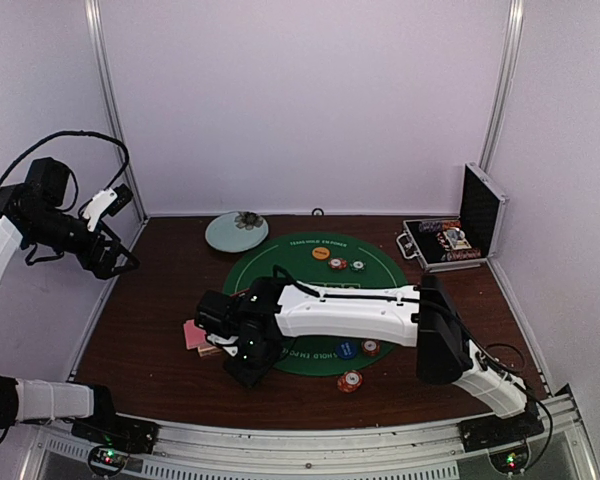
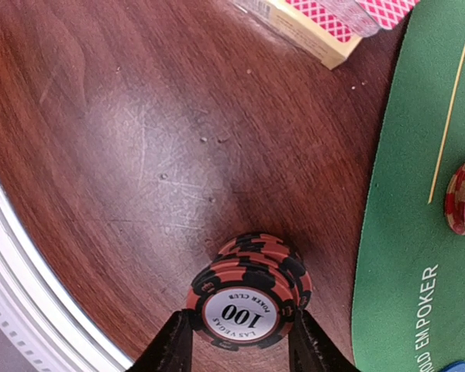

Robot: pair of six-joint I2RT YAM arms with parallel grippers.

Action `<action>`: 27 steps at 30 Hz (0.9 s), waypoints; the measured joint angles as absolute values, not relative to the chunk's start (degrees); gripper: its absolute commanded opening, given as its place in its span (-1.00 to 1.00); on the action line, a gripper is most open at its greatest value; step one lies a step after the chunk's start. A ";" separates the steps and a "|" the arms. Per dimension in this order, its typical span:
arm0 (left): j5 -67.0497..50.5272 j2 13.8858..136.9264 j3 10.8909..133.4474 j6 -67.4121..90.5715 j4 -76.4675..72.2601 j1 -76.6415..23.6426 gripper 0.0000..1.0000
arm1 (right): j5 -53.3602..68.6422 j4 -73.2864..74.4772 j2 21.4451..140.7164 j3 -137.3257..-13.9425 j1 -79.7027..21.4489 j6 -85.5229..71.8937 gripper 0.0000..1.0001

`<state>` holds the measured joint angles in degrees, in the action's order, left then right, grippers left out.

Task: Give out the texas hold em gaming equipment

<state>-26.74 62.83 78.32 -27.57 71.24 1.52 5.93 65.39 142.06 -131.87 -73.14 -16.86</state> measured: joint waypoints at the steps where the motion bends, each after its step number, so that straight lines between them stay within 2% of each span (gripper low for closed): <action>1: -26.76 62.83 78.32 -27.57 71.24 1.52 0.95 | 5.87 65.39 142.06 -131.87 -73.12 -16.86 -0.21; 7: -26.76 62.83 78.32 -27.57 71.24 1.52 0.95 | 5.58 65.36 142.06 -131.98 -72.75 -16.91 -0.34; 19: -26.76 62.83 78.32 -27.57 71.24 1.52 0.95 | 4.05 65.45 141.23 -132.07 -71.37 -16.86 -0.36; 27: -26.74 62.83 78.32 -27.57 71.24 1.52 0.95 | 3.53 65.65 135.33 -132.07 -68.25 -16.86 -0.38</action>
